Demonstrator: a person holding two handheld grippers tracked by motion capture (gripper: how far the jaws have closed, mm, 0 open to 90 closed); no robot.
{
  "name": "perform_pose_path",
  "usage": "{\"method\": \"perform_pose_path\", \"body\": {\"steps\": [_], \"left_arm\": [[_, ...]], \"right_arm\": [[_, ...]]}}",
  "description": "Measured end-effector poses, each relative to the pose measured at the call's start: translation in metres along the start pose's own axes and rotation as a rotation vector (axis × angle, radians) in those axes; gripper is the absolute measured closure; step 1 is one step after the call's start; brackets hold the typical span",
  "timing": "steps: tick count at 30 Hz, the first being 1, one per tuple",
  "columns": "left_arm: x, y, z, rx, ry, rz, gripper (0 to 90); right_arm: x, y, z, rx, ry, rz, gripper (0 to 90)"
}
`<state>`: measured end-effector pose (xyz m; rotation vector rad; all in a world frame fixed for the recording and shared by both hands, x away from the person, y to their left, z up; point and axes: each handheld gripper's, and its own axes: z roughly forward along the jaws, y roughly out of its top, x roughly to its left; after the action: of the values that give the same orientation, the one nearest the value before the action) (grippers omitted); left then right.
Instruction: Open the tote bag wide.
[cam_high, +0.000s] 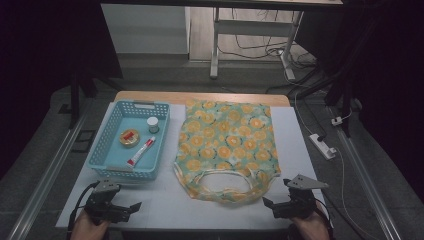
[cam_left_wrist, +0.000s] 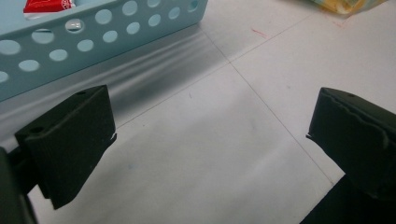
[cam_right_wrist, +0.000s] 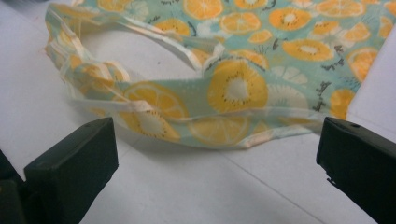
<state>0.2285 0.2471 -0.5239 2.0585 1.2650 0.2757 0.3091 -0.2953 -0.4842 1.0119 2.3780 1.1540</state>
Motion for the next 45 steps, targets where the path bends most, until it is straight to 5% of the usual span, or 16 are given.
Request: {"method": "perform_pose_path", "body": {"steps": [18,32,45], "left_arm": [[0.004,0.000,-0.001,-0.013,-0.023,-0.027,0.0],[0.006,0.000,-0.001,-0.011,-0.047,-0.044,0.0],[0.005,0.000,0.000,-0.007,-0.054,-0.039,0.0]], "right_arm": [[0.012,0.018,0.010,-0.011,0.053,-0.050,0.0],[0.023,0.034,0.027,0.058,0.066,-0.094,0.0],[0.040,0.050,0.052,0.106,0.154,-0.133,0.0]]}}
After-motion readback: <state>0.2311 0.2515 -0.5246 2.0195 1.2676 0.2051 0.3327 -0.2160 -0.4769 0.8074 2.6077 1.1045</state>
